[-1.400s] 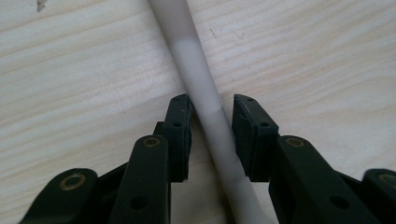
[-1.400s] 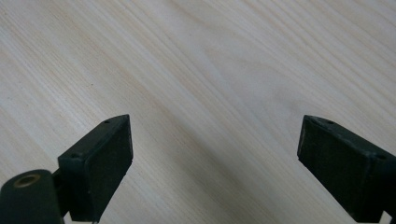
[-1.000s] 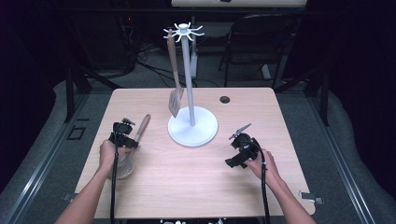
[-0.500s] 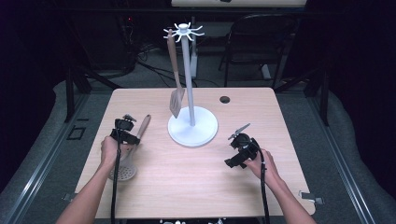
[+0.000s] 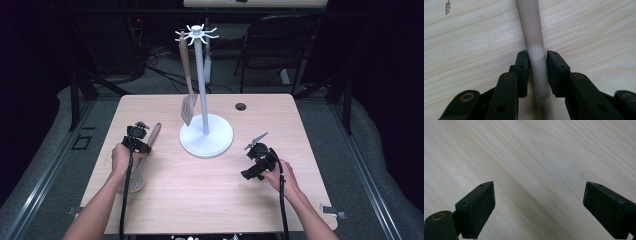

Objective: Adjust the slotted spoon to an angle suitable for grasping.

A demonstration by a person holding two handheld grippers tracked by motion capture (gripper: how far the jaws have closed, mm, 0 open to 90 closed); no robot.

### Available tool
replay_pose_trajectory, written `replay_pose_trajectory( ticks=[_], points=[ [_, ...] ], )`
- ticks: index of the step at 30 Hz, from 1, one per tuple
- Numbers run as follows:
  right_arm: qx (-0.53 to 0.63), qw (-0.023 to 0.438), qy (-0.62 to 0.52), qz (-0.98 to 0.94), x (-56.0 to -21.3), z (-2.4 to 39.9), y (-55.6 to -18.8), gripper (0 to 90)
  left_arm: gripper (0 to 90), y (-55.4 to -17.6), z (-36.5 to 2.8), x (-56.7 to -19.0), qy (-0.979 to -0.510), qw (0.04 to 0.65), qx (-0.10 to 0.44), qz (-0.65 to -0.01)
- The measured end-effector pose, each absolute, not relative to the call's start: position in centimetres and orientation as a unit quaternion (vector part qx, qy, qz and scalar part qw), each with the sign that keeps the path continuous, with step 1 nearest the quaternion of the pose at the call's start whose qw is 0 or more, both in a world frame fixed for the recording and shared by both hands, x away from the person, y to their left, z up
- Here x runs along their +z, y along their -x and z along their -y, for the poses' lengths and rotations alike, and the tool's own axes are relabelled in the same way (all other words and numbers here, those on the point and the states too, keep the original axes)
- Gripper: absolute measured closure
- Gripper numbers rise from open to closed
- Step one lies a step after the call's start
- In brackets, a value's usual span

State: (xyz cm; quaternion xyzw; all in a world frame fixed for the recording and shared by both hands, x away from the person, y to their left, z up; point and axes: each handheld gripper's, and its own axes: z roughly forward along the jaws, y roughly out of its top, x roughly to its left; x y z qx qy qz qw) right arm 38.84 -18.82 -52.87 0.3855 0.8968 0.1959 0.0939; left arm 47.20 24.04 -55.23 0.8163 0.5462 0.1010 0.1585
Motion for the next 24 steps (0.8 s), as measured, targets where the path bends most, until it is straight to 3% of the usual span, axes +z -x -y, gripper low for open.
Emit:
replay_pose_trajectory(
  ticks=[13,24],
  points=[
    [0.194,0.096,-0.386,-0.897,-52.8,19.0,-38.8,10.2,75.4,-46.6,-25.1,-54.6,-0.798,0.217,0.082,-0.556],
    [0.193,0.099,-0.385,-0.897,-52.8,18.9,-38.9,10.2,75.7,-45.1,-26.3,-53.4,-0.78,0.27,0.106,-0.555]
  ],
)
